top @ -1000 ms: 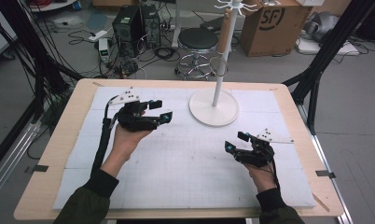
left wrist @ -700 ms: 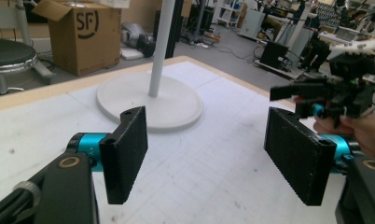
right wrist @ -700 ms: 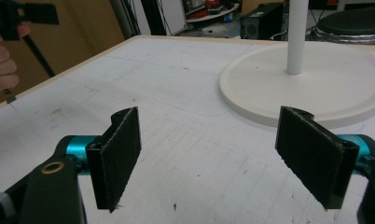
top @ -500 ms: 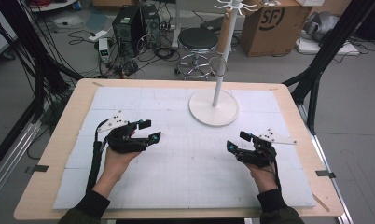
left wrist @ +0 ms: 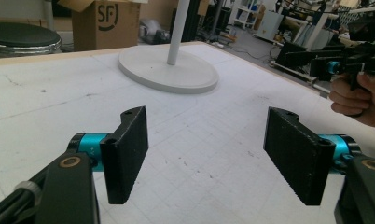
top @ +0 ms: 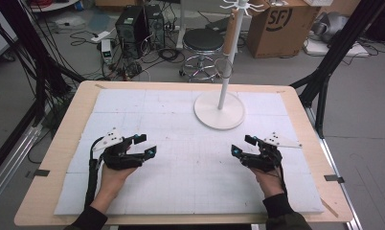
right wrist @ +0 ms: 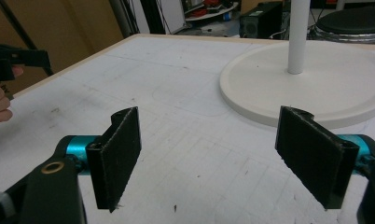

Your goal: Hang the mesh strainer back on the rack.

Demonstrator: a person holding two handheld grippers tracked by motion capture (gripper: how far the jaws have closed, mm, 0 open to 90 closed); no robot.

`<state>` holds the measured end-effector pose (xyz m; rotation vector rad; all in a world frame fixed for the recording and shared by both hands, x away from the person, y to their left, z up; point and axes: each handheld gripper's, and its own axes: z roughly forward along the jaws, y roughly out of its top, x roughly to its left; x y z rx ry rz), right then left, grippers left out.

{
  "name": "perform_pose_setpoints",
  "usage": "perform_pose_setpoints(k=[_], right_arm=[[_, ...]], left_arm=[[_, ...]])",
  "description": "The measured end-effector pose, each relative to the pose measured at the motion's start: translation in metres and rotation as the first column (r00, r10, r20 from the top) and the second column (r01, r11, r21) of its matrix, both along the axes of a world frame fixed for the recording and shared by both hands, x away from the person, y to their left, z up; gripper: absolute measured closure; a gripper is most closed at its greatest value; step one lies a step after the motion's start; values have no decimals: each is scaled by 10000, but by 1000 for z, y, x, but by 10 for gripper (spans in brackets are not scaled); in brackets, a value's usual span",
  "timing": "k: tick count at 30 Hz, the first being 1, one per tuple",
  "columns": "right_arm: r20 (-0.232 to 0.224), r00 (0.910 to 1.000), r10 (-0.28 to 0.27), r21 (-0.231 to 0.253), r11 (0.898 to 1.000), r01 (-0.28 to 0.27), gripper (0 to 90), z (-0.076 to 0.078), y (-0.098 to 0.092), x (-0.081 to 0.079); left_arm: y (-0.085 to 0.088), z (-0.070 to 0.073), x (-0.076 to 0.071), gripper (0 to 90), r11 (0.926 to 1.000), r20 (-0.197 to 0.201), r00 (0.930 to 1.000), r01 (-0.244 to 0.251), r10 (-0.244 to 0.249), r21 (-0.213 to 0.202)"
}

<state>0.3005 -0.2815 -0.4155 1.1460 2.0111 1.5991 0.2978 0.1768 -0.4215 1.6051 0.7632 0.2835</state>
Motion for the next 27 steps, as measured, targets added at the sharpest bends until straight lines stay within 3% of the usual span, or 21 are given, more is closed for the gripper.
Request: perform_pose_setpoints(k=[11, 17, 27], right_arm=[[48, 10000, 44, -93, 9999, -44, 214, -1, 3, -2], [51, 9999, 151, -285, 9995, -150, 213, -2, 6, -4], [23, 9997, 257, -310, 9992, -256, 211, -4, 7, -4]], left_arm=[[5, -1, -5, 301, 9997, 175, 9997, -146, 149, -173], [13, -8, -12, 301, 9990, -36, 9993, -374, 373, -252], [16, -13, -12, 297, 9985, -116, 9984, -549, 550, 49]])
